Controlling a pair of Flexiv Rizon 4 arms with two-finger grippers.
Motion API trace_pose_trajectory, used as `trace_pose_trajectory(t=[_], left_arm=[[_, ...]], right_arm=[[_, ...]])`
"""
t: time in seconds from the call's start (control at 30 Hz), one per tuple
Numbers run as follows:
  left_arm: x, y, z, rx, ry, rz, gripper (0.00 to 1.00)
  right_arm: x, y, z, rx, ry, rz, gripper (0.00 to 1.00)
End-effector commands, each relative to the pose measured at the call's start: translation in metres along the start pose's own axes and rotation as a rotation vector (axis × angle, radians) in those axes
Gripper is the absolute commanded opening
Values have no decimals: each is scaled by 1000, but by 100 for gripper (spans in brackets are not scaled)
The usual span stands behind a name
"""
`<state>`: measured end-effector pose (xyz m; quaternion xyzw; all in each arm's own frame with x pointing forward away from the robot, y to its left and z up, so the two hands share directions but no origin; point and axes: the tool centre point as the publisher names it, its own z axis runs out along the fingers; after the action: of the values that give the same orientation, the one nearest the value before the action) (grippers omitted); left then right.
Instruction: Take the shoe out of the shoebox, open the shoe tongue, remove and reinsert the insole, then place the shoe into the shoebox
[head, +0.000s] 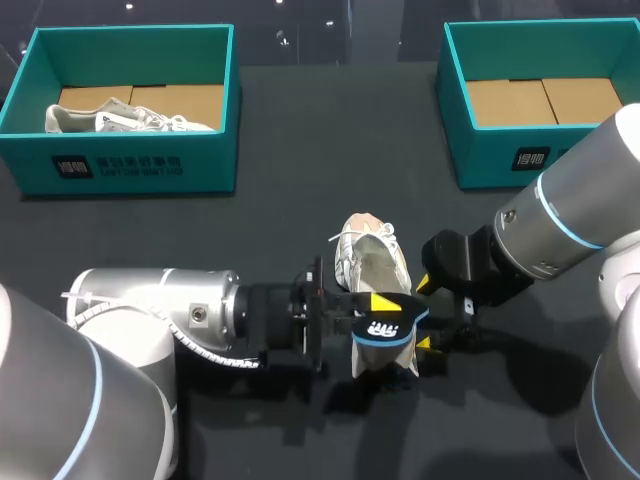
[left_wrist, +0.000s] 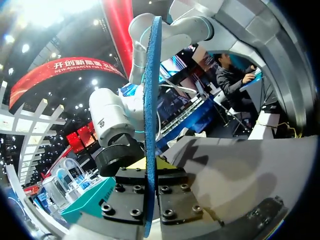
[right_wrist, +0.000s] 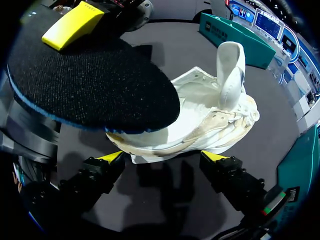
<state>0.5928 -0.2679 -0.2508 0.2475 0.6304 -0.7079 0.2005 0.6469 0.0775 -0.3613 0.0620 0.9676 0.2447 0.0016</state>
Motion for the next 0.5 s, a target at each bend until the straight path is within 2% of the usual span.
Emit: trace_pose_trajectory(t=[0.03,0.5], left_arm=[[0,8,9,14,13,-8,0],[1,24,19,30,22,-60,0]], right_arm=[[2,0,0,1,-4,0,100],[2,0,0,1,-4,0,100]])
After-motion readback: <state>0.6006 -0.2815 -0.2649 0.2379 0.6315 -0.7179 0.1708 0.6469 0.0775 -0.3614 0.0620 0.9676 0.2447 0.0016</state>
